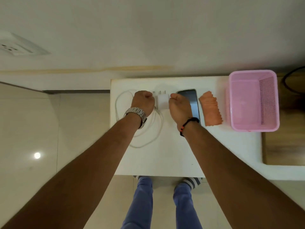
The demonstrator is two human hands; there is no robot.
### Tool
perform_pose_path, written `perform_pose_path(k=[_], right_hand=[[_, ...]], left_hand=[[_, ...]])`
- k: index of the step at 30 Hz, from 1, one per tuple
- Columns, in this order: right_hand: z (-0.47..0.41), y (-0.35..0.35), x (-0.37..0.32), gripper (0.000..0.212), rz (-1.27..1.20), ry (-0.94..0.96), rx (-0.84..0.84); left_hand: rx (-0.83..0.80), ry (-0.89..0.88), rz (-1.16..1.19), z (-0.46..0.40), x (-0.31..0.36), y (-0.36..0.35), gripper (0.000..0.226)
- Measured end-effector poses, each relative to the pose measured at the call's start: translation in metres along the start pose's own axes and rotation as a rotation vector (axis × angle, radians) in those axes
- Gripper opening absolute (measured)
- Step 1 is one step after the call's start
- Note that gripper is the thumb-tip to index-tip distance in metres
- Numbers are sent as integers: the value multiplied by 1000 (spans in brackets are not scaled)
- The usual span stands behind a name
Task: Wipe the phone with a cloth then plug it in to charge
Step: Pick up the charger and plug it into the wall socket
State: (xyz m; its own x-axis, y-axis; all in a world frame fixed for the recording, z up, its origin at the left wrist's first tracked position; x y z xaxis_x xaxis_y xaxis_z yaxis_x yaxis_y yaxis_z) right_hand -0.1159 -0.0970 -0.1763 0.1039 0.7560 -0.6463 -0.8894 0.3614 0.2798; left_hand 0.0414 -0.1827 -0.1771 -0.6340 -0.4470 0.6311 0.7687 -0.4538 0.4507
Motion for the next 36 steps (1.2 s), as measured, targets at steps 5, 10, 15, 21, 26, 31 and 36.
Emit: perform_pose_path(k=[5,10,15,21,26,31,36], right_hand=[[-14,-11,2,21,131,-76,35],[-15,-13,3,23,30,-131,50],[-13,-15,9,50,-125,-150,76],[-2,-16,2,31,-303,-120,76],[16,-26,-35,32,-478,-5,-131],[23,-28,-49,26,-485,53,-168],[15,-12,-8,13,11,42,146]], left_hand=[[-76,-6,-7,-1,-2,-7,23],[-46,-45,-44,5,4,-11,34],[-66,-38,-4,8,6,-13,38],[12,-86,108,3,17,5,21],[-132,58,506,3,12,19,37],[-245,77,714,7,13,42,23],[-193,125,848,4,0,71,28]])
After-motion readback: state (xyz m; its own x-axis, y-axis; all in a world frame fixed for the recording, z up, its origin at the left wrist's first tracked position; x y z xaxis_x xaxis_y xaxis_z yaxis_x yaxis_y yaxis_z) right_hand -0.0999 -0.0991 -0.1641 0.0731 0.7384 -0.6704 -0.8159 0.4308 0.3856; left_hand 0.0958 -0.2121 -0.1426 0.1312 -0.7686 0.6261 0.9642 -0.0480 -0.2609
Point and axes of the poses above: each hand's wrist, its own z-axis away from the middle knuckle, its own y-axis out of the back of the hand, x = y × z, the point moved 9 cm from there along -z, towards the middle knuckle, and after that the axes turned 3 degrees about -y, right-handed, at the moved point
